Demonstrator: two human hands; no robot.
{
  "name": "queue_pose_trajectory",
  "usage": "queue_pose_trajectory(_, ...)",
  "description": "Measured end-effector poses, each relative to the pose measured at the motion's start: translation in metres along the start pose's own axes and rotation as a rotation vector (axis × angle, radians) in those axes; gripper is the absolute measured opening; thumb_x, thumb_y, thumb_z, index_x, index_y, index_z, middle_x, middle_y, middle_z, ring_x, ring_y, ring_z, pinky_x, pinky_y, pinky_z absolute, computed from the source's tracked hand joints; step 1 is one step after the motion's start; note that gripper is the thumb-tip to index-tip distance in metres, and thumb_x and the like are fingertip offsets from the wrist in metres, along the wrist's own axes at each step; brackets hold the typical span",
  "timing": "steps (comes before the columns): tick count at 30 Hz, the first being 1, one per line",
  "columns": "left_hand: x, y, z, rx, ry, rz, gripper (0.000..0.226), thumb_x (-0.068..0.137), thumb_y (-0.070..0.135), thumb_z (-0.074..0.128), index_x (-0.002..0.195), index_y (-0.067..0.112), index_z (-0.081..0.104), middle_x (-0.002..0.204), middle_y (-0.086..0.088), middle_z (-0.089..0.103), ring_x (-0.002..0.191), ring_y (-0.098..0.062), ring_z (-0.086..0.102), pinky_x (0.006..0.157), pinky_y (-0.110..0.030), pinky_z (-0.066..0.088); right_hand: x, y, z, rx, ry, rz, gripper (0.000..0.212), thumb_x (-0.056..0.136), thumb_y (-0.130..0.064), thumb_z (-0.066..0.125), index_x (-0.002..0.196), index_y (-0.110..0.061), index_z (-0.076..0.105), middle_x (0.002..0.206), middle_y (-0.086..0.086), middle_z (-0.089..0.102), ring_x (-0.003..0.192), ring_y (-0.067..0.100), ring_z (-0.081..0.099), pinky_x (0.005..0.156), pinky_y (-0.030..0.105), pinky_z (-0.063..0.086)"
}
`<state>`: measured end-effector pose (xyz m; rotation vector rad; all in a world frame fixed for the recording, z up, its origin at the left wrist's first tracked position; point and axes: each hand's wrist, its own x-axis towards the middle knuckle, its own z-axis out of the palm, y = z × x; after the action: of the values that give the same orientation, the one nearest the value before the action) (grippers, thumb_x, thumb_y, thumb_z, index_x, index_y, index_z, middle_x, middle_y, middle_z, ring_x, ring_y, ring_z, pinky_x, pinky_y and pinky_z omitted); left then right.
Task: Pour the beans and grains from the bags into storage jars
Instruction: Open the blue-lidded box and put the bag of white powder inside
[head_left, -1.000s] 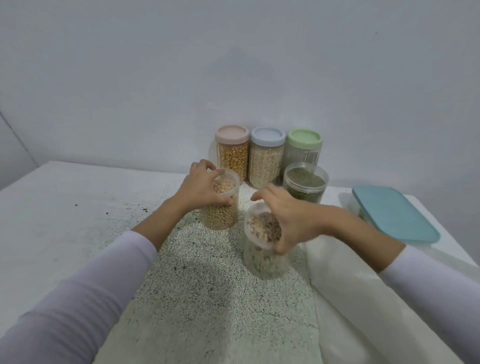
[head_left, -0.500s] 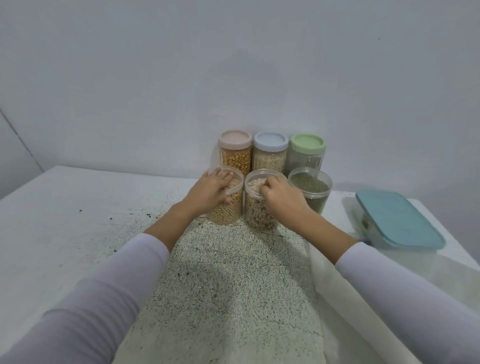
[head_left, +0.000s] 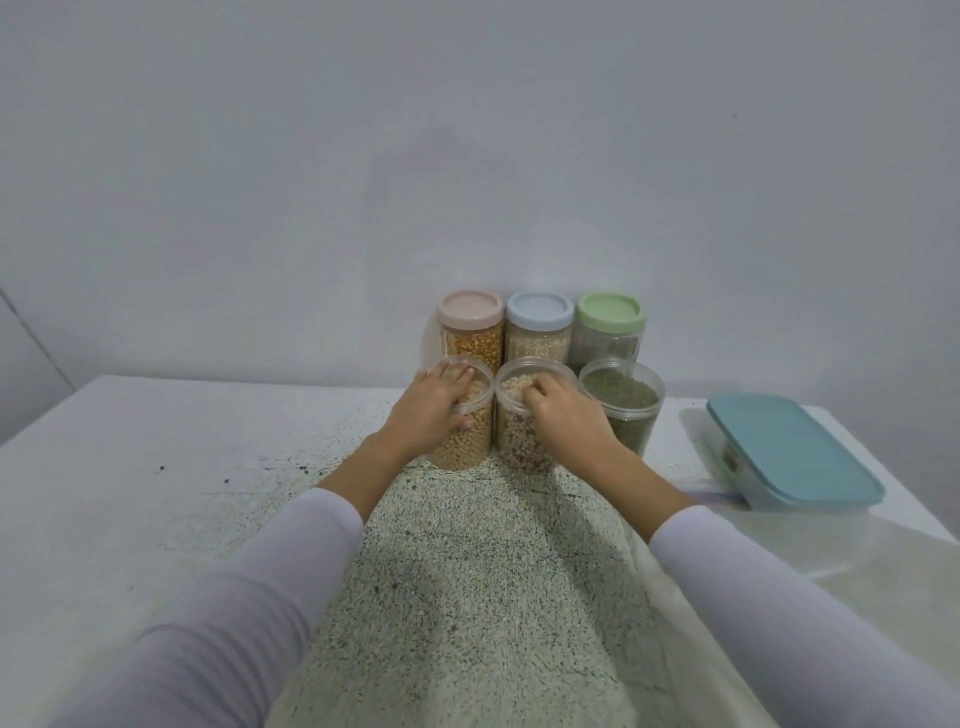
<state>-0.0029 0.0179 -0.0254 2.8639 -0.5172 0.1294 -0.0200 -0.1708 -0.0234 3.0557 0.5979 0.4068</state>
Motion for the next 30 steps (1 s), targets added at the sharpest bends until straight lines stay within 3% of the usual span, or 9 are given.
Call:
queue_pose_trajectory(2,-0.001,0.003,-0.005,-0.027,0.006,-0.014,0.071,0.090,0.035,0.060,0.149,0.013,0.026,0.158,-0.006,0.018,0.147,-0.022,0.009,0.118,-0.041,0.001,-0.001,-0.001,-0.003,0.030,-0.023,-0.015,0.040,0.093,-0.004,0.047,0.133,-0.005,0.046,0.139,0.012,0.045,0.128,0.026,0.042,0.095,0.038,0.047)
queue_pose_trajectory(5,-0.002,0.016,-0.006,-0.163,0.272,0.013,0.045,0.092,0.032,0.058,0.133,0.014,0.051,0.147,-0.005,0.043,0.138,-0.025,0.034,0.117,-0.047,0.018,-0.009,0.007,-0.019,0.115,0.038,-0.013,0.039,0.095,-0.012,0.047,0.134,-0.009,0.048,0.142,0.009,0.047,0.129,0.023,0.043,0.109,0.040,0.034)
queue_pose_trajectory(7,-0.002,0.036,-0.004,-0.263,0.433,0.042,0.035,0.094,0.025,0.056,0.126,0.010,0.056,0.128,-0.006,0.059,0.119,-0.021,0.053,0.104,-0.036,0.038,-0.017,0.019,-0.035,0.123,0.153,0.013,0.038,0.094,-0.016,0.049,0.131,-0.010,0.052,0.135,0.007,0.053,0.123,0.024,0.047,0.102,0.037,0.036)
queue_pose_trajectory(9,0.000,0.063,-0.002,-0.341,0.448,0.095,0.027,0.095,0.020,0.054,0.120,0.011,0.059,0.117,-0.004,0.062,0.106,-0.014,0.054,0.091,-0.023,0.039,-0.027,0.041,-0.055,0.136,0.176,0.090,0.033,0.094,-0.020,0.050,0.126,-0.011,0.055,0.128,0.007,0.056,0.117,0.026,0.048,0.089,0.036,0.040)
queue_pose_trajectory(16,0.020,0.156,0.018,-0.616,0.168,0.125,0.018,0.094,0.017,0.056,0.110,0.014,0.064,0.098,0.009,0.060,0.086,-0.005,0.054,0.076,-0.015,0.042,-0.066,0.159,-0.094,0.190,-0.217,0.398,0.029,0.093,-0.026,0.058,0.117,-0.009,0.061,0.122,0.008,0.060,0.110,0.024,0.054,0.090,0.032,0.043)
queue_pose_trajectory(22,0.036,0.228,0.070,-1.057,-0.127,-0.148,0.008,0.097,0.007,0.050,0.098,0.006,0.058,0.083,-0.006,0.064,0.063,-0.013,0.058,0.058,-0.026,0.048,-0.112,0.231,-0.045,0.222,-0.397,0.557,0.063,0.090,-0.048,0.056,0.136,-0.007,0.042,0.141,0.016,0.039,0.126,0.034,0.041,0.103,0.038,0.035)
queue_pose_trajectory(25,0.042,0.255,0.088,-1.105,-0.167,-0.230,0.010,0.095,0.005,0.050,0.089,0.012,0.054,0.090,-0.008,0.062,0.064,-0.013,0.059,0.049,-0.018,0.045,-0.131,0.230,-0.023,0.279,-0.318,0.415,0.079,0.082,-0.057,0.062,0.142,-0.013,0.035,0.149,0.009,0.029,0.136,0.030,0.028,0.110,0.039,0.028)
queue_pose_trajectory(28,0.044,0.270,0.104,-1.143,-0.172,-0.246,0.021,0.095,0.001,0.048,0.080,0.015,0.053,0.091,-0.014,0.060,0.068,-0.016,0.060,0.073,-0.033,0.055,-0.141,0.220,-0.006,0.179,-0.354,0.220,0.091,0.076,-0.060,0.066,0.144,-0.011,0.028,0.152,0.011,0.021,0.139,0.030,0.023,0.112,0.039,0.026)
queue_pose_trajectory(30,0.041,0.277,0.113,-1.129,-0.225,-0.232,0.020,0.097,0.004,0.048,0.082,0.016,0.052,0.082,-0.010,0.060,0.067,-0.015,0.059,0.074,-0.031,0.054,-0.145,0.218,0.006,0.026,-0.350,0.150,0.088,0.082,-0.057,0.061,0.144,-0.008,0.024,0.153,0.013,0.019,0.138,0.032,0.023,0.111,0.042,0.027)
